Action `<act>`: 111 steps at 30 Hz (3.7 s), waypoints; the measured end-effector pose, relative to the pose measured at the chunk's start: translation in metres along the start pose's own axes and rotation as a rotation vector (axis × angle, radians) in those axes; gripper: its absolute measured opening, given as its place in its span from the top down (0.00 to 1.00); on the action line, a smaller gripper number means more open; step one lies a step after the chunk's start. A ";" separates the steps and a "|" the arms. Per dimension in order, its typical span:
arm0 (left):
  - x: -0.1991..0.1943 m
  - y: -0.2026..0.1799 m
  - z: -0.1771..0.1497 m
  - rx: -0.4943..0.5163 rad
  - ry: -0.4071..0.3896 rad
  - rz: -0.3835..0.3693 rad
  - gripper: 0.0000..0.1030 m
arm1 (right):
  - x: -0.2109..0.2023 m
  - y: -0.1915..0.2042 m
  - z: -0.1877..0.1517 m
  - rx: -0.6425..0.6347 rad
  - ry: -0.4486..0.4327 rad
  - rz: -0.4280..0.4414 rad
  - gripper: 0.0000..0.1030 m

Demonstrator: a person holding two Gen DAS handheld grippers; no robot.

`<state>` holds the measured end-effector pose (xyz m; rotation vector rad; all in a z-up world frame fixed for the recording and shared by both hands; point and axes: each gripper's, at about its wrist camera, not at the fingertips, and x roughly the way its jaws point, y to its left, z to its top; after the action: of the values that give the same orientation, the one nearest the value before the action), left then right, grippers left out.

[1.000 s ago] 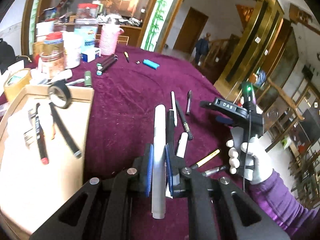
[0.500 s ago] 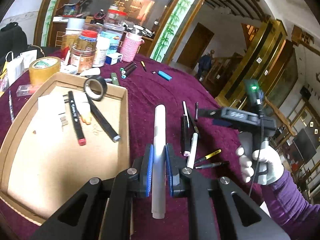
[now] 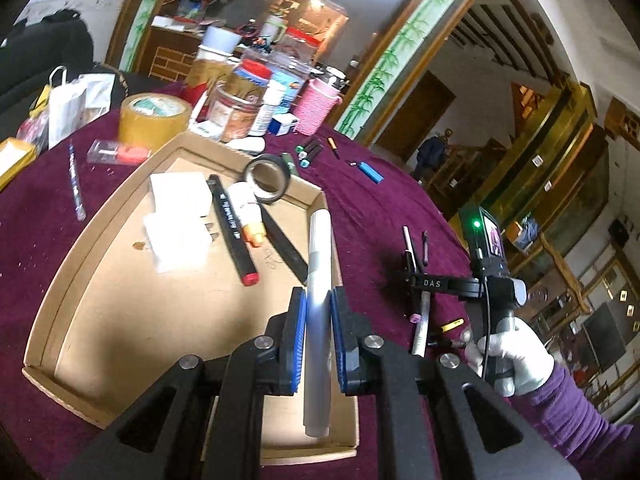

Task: Organize rigid objects
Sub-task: 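Lift the white pen with the left gripper while the right gripper grasps a black marker, then lower white pen and black marker into the tray and open both grippers, then move the left gripper to the mat and grasp another white pen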

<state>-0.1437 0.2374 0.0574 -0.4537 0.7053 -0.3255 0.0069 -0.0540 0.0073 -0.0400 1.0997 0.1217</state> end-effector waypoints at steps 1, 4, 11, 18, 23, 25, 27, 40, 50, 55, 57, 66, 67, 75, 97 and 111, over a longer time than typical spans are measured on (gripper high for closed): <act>0.000 0.002 0.000 -0.007 0.000 0.002 0.88 | 0.000 0.000 0.000 0.006 -0.006 -0.003 0.63; -0.004 0.004 -0.002 -0.014 -0.002 0.017 0.88 | -0.004 -0.008 -0.001 0.045 -0.027 0.028 0.79; -0.010 0.015 0.003 -0.035 -0.014 0.065 0.88 | -0.031 -0.032 -0.010 0.161 -0.086 0.232 0.82; -0.006 0.037 0.014 -0.071 0.011 0.161 0.88 | -0.073 -0.018 -0.014 0.149 -0.160 0.379 0.83; 0.007 0.054 0.014 -0.109 0.070 0.211 0.88 | -0.095 0.007 -0.013 0.102 -0.181 0.469 0.83; 0.012 0.056 0.012 -0.117 0.094 0.210 0.88 | -0.098 0.015 -0.013 0.090 -0.177 0.503 0.83; 0.017 0.056 0.010 -0.116 0.113 0.208 0.88 | -0.103 0.027 -0.012 0.069 -0.175 0.531 0.83; 0.073 0.061 0.035 -0.108 0.269 0.289 0.88 | -0.075 0.115 -0.017 -0.055 -0.016 0.657 0.83; 0.031 0.059 0.035 -0.140 0.131 0.206 0.54 | -0.026 0.172 -0.008 -0.159 0.115 0.520 0.83; -0.010 0.067 0.029 -0.171 0.017 0.216 0.40 | -0.014 0.183 -0.002 -0.192 0.112 0.422 0.83; -0.021 0.071 0.026 -0.181 -0.007 0.231 0.40 | -0.013 0.187 0.001 -0.214 0.095 0.346 0.83; -0.036 0.077 0.016 -0.198 -0.029 0.228 0.38 | 0.001 0.186 0.016 -0.182 0.089 0.251 0.78; -0.037 0.076 0.016 -0.195 -0.032 0.228 0.36 | 0.000 0.183 0.018 -0.175 0.081 0.275 0.75; -0.041 0.066 0.014 -0.168 -0.040 0.252 0.26 | -0.039 0.146 0.018 -0.102 -0.046 0.397 0.44; 0.005 -0.072 -0.010 0.144 0.081 0.045 0.20 | -0.142 -0.080 -0.050 0.144 -0.616 -0.066 0.00; 0.126 -0.158 -0.034 0.313 0.330 0.038 0.20 | -0.068 -0.181 -0.041 0.412 -0.456 0.092 0.01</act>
<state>-0.0980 0.0385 0.0451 -0.0879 0.9646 -0.4725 -0.0385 -0.2428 0.0439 0.3911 0.6536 -0.0170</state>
